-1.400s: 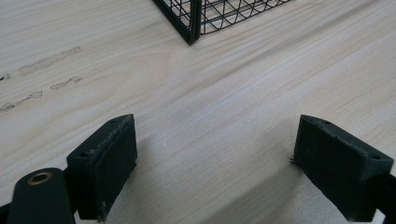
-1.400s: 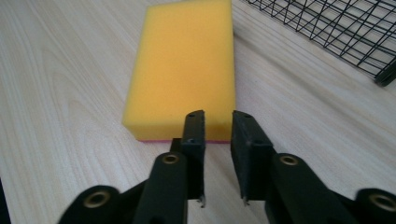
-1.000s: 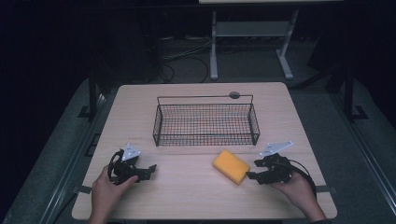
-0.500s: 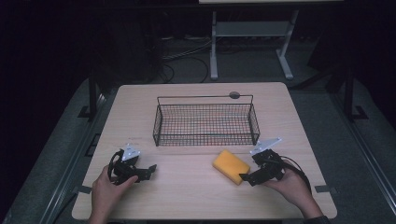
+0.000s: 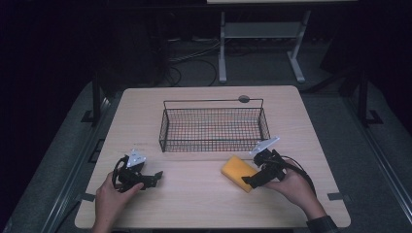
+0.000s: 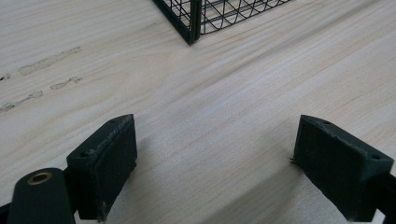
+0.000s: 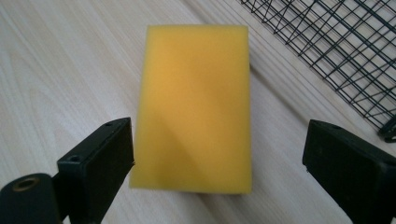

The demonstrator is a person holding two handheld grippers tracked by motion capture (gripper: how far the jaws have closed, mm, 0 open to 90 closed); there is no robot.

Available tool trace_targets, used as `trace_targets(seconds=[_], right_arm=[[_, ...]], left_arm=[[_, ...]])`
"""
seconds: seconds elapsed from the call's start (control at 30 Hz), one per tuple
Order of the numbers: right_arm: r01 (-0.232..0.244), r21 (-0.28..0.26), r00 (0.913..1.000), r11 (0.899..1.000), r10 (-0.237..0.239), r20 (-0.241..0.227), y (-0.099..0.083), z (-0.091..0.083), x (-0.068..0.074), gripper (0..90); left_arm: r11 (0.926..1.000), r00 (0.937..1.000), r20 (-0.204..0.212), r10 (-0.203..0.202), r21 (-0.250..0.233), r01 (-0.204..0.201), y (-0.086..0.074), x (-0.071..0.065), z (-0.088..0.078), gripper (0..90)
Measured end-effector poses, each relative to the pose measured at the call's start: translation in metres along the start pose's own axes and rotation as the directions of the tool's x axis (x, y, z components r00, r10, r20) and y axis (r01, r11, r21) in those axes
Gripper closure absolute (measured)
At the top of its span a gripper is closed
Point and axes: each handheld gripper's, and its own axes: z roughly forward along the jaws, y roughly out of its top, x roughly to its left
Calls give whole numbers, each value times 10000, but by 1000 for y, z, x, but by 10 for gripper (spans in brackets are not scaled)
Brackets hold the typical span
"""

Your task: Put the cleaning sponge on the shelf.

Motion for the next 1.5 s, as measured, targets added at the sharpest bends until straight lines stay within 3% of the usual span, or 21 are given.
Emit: trace_targets(seconds=[0.67,1.17,1.5], right_arm=[[-19,837,9999,9965,27,-96,20,26,8,87],[541,1586,9984,9859,-558,60,25,44,14,123],[596,1779,9980,9822,-626,110,25,50,16,138]], left_arm=[[10000,10000,0,-1,-1,1,0,0,0,125],[10000,10000,3,-6,8,6,0,0,0,126],[10000,10000,1,-6,10,6,0,0,0,126]])
